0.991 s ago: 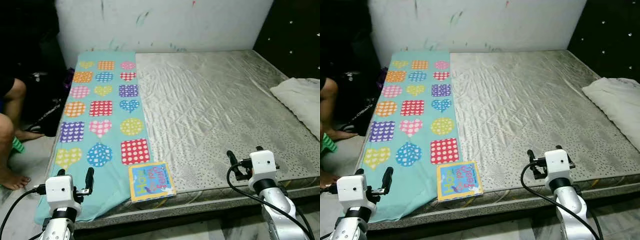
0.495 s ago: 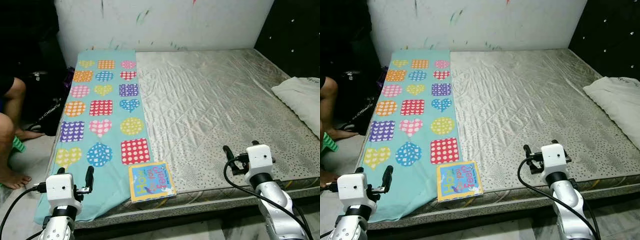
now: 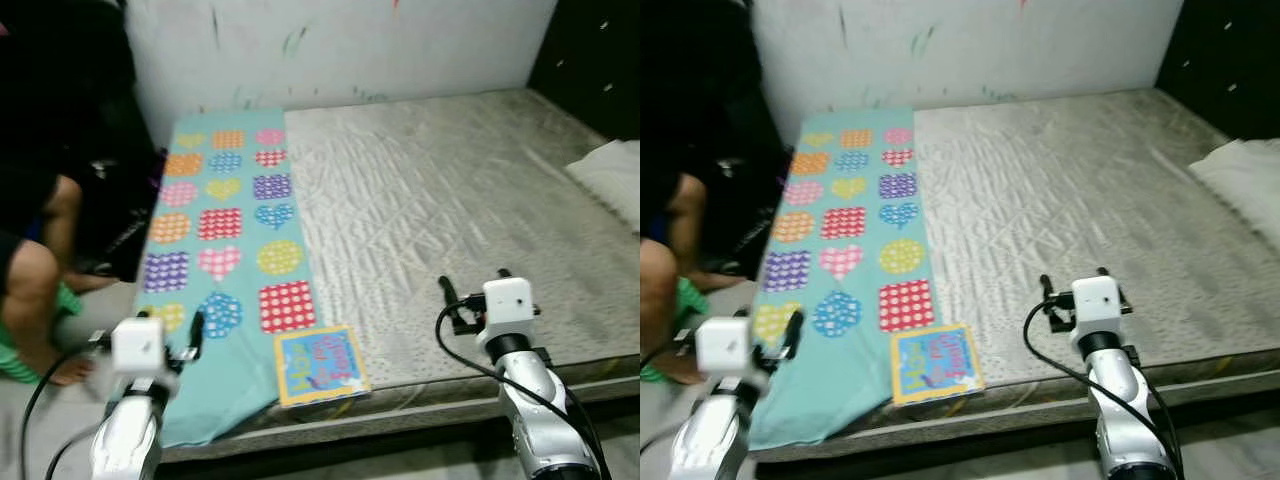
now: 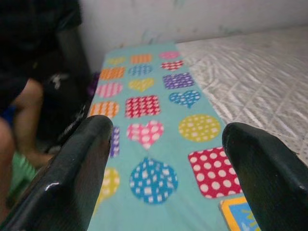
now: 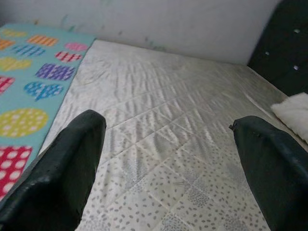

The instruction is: Clean up the room

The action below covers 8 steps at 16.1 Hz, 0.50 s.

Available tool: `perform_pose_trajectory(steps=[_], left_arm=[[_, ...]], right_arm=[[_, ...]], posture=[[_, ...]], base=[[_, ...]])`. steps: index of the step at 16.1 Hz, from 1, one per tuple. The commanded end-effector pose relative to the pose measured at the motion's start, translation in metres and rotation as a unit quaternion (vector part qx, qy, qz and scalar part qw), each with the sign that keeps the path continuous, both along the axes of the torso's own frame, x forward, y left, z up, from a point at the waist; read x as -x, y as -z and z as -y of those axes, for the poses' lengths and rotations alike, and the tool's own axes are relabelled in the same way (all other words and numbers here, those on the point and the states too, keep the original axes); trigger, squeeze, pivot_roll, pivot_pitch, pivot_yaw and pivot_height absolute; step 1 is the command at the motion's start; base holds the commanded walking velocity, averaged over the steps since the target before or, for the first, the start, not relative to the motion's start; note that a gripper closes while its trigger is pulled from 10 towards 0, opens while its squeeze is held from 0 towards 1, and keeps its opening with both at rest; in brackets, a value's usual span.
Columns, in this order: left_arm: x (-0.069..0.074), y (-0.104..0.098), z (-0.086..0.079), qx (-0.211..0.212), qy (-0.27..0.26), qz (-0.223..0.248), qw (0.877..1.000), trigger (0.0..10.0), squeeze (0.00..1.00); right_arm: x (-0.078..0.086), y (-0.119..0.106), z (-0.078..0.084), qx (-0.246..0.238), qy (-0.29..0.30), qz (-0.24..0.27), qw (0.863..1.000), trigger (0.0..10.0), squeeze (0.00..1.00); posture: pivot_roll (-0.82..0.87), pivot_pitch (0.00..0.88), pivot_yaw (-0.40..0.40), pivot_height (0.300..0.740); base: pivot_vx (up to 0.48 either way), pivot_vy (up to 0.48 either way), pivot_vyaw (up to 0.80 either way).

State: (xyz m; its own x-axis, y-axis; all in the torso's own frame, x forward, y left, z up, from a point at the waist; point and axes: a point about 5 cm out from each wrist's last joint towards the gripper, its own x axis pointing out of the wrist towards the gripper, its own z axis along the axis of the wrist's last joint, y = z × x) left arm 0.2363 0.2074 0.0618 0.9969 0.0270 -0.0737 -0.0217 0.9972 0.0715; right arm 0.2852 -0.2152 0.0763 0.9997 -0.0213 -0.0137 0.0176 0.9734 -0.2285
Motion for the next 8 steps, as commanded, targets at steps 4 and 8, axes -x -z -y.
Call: perform_pose_trajectory(steps=[4,8], left_arm=[[-0.010,0.004,0.005,-0.001,0.019,-0.010,1.000,10.0,0.00],[-0.001,0.009,0.006,0.005,0.013,-0.015,1.000,10.0,0.00]], right_arm=[[0.010,0.002,0.005,0.010,0.010,0.005,1.000,10.0,0.00],[0.004,-0.001,-0.006,0.019,-0.007,0.007,1.000,10.0,0.00]], posture=[[-0.21,0.000,0.114,0.740],[-0.19,0.015,0.092,0.740]], base=[[0.000,0.000,0.00],[0.000,0.000,0.35]])
